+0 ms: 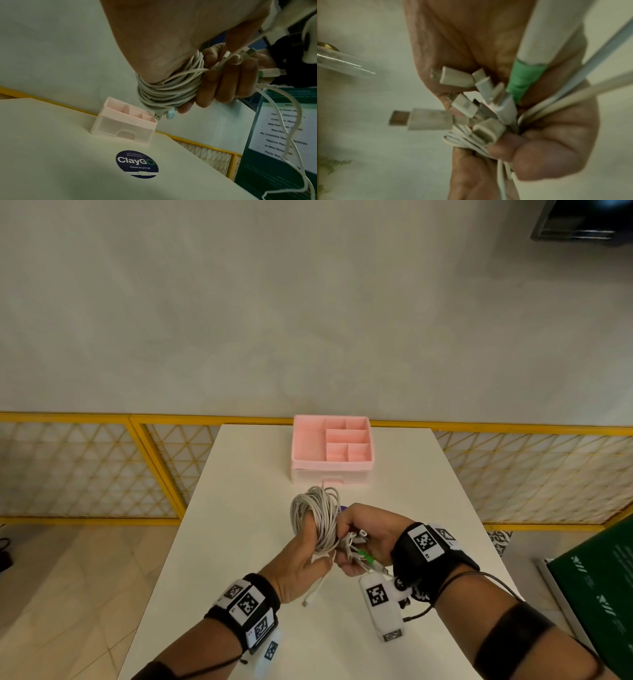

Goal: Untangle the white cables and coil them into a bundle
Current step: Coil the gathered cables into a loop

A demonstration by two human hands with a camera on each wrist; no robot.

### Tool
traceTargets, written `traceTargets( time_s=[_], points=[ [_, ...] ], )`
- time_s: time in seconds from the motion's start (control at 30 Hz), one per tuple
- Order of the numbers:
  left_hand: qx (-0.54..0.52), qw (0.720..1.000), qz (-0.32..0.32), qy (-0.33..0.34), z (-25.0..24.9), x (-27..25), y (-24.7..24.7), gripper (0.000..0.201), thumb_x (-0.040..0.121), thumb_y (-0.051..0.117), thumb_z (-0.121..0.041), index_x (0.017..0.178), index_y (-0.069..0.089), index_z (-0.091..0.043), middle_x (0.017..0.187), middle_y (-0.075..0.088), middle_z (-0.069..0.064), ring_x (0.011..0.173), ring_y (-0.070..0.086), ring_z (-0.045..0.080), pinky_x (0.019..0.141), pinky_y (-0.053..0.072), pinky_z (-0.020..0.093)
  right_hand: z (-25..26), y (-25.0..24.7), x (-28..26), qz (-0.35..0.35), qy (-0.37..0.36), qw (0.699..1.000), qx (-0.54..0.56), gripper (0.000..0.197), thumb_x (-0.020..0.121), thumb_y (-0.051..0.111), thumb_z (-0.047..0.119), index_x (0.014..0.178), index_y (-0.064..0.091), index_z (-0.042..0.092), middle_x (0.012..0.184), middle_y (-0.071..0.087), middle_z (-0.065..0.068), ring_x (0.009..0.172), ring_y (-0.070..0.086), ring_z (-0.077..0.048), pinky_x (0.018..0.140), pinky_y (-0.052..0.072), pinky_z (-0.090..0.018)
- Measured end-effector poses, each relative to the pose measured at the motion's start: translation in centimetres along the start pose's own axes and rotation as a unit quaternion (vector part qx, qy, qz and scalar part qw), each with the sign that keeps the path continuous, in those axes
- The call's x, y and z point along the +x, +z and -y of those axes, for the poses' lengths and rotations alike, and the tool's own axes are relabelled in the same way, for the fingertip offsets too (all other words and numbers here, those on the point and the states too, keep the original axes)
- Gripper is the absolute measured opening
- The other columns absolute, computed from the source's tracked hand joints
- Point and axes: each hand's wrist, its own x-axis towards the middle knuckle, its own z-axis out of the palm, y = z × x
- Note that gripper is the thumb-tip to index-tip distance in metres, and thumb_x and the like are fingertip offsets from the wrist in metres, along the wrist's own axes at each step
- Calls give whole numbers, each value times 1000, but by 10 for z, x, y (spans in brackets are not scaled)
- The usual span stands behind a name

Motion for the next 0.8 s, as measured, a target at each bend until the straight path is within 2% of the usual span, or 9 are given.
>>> traceTargets(
  time_s=[0.07,0.13,0.27,0.33,0.43,0.5,0.63,0.7,0.8],
  points=[
    [43,999,20,-22,4,-1,-1,91,86,48,-5,145,-9,-44,150,24,-25,133,31,-18,106,25,4,0,-1,0,-5,-4,1000,-1,19,73,43,6,77,60,-1,65,53,-16,51,52,-24,59,53,-30],
    [107,993,34,-44,10,-1,-1,98,83,53,-7,152,-11,-33,154,27,-12,126,43,-8,103,31,6,0,-3,1,-5,-6,1000,6,21,71,44,5,79,62,0,69,53,-16,56,50,-23,61,54,-31],
    [229,973,-15,3,28,3,3,92,83,63,-29,151,2,-22,149,40,6,133,47,17,107,42,26,0,1,2,-13,0,1000,-11,20,73,44,8,73,62,1,67,54,-15,54,51,-23,66,56,-35],
    [204,977,-54,13,32,7,8,84,83,70,-32,147,18,-16,142,48,1,129,51,12,104,46,26,2,7,1,-20,1,999,-31,22,76,44,12,70,62,2,64,55,-14,54,52,-24,66,57,-36],
    [210,967,-139,-40,24,15,14,53,84,65,-27,131,40,-19,102,65,-5,91,65,12,79,55,33,8,11,0,11,23,996,-83,29,83,39,18,69,61,2,65,56,-13,56,54,-24,67,57,-34],
    [226,962,-142,-60,21,17,15,37,86,61,-27,120,50,-19,89,65,-9,82,65,10,74,55,30,9,11,-1,-5,27,993,-114,33,83,40,21,71,64,2,69,62,-15,56,60,-25,68,56,-35],
    [151,979,-124,-62,12,21,10,29,89,63,-28,117,55,-25,103,61,-14,97,60,2,83,47,13,12,6,-1,-66,-9,988,-142,47,90,38,31,75,70,0,72,69,-20,58,67,-29,69,58,-36],
    [119,983,-114,-75,12,24,7,34,88,68,-34,119,55,-28,111,61,-13,102,59,1,85,46,13,15,1,-5,-103,-46,986,-124,54,95,39,40,82,69,-2,74,69,-23,57,66,-31,68,56,-37],
    [55,983,-101,-146,17,24,8,17,90,66,-31,106,61,-29,91,70,-9,74,66,5,67,51,22,20,-9,-11,-137,-93,981,-101,60,96,45,56,93,61,-2,79,69,-29,57,63,-32,63,52,-35]
  ],
)
